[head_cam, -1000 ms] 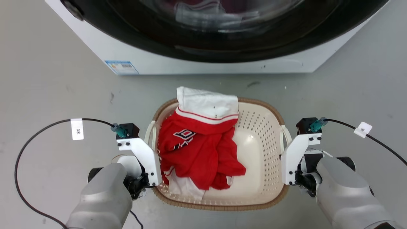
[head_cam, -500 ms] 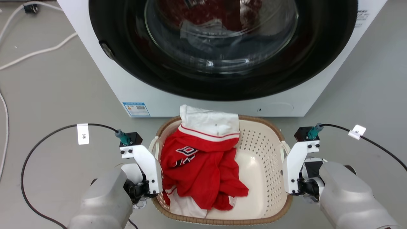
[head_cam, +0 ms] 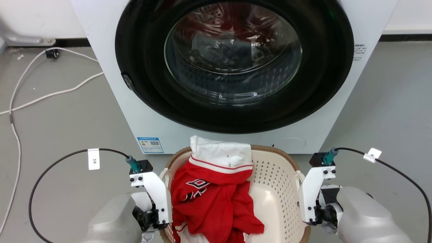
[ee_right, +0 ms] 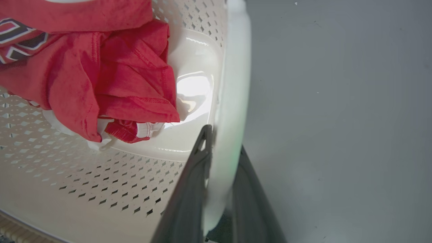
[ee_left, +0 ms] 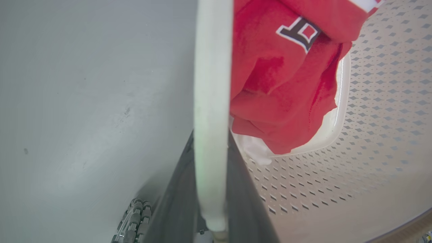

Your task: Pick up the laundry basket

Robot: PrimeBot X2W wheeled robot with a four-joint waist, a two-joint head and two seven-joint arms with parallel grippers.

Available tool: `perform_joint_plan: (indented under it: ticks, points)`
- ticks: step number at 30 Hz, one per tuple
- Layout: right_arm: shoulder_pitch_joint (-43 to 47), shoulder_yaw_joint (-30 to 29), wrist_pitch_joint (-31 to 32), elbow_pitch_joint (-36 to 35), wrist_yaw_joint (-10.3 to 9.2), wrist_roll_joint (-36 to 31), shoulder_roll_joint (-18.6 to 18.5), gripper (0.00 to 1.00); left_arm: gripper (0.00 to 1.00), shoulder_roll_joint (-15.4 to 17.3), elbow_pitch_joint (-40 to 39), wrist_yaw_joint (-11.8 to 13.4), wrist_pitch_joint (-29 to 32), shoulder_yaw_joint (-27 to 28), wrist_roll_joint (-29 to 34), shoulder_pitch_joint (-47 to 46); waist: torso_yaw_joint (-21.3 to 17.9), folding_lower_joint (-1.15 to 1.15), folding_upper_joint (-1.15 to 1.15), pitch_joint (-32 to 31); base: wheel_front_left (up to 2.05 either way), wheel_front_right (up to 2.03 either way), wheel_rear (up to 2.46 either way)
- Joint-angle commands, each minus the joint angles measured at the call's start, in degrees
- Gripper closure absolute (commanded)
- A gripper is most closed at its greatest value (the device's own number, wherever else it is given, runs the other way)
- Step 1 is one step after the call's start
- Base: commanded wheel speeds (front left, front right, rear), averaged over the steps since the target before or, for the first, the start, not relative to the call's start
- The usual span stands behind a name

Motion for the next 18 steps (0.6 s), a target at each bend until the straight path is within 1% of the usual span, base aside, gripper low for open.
perform_joint_plan:
  ticks: [1,7,18]
  points:
    - [0.9,0.5,0.2,-0.3,0.72,0.6,0.8,1.0,1.0,-0.8,-0.1,-0.3,0.5,-0.4,-0.2,0.8,0.0,0.01,0.0,-0.9,0.0,0.0,0.0]
    - [2.1,1.8,1.3,0.0,0.72,1.3,1.0,1.0,1.0,-1.2,0.4,-0.3,1.7,-0.7,-0.9,2.5,-0.2,0.01,0.0,-2.6,0.0,0.0,0.0]
    - [3.3,3.9,0.2,0.0,0.72,2.4,0.5,1.0,1.0,-1.6,0.2,-0.3,0.7,-1.0,-2.0,3.8,-0.3,0.01,0.0,-3.4,0.0,0.0,0.0]
